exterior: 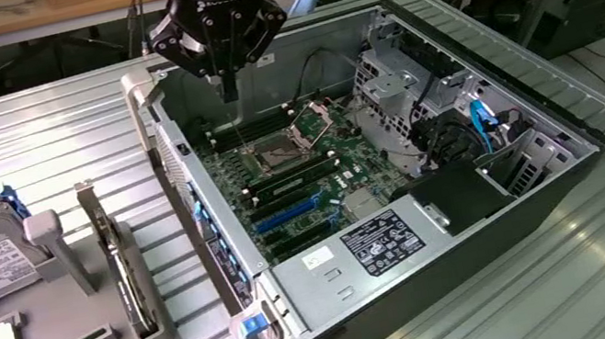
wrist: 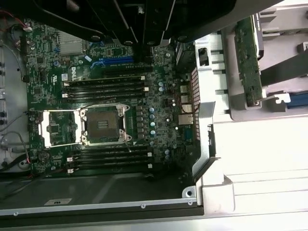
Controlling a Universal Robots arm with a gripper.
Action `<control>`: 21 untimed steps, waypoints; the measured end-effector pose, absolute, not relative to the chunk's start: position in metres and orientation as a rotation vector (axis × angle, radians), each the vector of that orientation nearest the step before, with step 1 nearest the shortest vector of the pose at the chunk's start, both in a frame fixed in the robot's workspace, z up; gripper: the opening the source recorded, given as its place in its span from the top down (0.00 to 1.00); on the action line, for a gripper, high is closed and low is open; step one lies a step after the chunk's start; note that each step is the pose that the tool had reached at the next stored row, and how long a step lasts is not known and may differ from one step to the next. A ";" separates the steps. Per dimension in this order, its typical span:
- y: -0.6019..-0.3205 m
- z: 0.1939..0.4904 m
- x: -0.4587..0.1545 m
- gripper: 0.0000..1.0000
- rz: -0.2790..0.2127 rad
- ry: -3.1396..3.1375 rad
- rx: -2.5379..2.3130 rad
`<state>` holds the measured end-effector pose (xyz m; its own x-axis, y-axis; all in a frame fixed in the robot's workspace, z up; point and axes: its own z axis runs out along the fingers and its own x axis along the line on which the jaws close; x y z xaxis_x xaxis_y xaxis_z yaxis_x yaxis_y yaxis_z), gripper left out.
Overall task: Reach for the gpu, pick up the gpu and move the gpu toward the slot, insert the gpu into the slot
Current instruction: 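Reach for the gpu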
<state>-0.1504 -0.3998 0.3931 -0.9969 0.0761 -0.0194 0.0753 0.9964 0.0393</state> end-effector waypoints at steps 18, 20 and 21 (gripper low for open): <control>-0.400 0.393 -0.158 0.89 0.060 3.122 0.118; -0.400 0.393 -0.159 0.89 0.060 3.122 0.119; -0.400 0.393 -0.160 0.89 0.060 3.123 0.119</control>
<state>-0.1597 -0.4001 0.3930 -0.9970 0.0761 -0.0148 0.0755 0.9964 0.0390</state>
